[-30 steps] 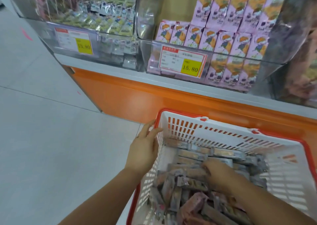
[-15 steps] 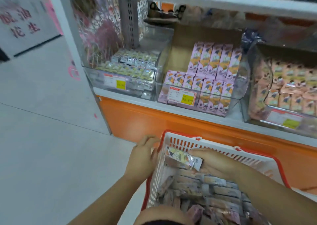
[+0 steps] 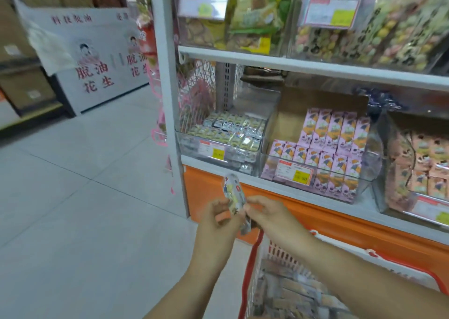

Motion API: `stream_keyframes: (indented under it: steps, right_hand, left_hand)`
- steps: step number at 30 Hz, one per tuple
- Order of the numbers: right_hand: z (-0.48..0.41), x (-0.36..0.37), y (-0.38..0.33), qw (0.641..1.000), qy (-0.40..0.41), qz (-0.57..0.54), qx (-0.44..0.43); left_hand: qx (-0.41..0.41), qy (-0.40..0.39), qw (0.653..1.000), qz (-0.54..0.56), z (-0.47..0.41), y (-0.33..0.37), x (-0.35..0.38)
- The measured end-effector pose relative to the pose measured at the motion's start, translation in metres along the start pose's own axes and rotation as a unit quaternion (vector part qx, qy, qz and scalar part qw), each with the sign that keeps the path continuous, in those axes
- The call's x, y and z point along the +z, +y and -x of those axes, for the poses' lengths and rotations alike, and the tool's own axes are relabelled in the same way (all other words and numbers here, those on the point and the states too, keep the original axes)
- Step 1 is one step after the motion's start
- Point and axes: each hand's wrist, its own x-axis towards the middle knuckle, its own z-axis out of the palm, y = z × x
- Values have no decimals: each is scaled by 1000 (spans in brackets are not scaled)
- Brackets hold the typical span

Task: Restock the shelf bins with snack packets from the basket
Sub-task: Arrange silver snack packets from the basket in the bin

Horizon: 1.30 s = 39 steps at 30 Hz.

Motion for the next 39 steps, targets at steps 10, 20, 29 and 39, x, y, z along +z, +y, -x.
stream_keyframes:
  steps: [10, 20, 29, 39]
  right_hand:
    - [-99, -65, -70, 908, 141, 336, -208]
    - [-181, -104, -22, 786, 156, 507, -318]
    - [-192, -100, -13, 823, 172, 422, -338]
    - [-189, -99, -13, 839, 166, 400, -330]
  left_hand:
    - [121, 79, 982, -124, -121, 71, -28]
    - [193, 131, 849, -474, -273, 112, -8]
    - [172, 55, 581, -794, -316, 98, 24]
    - [171, 64, 597, -782, -345, 90, 27]
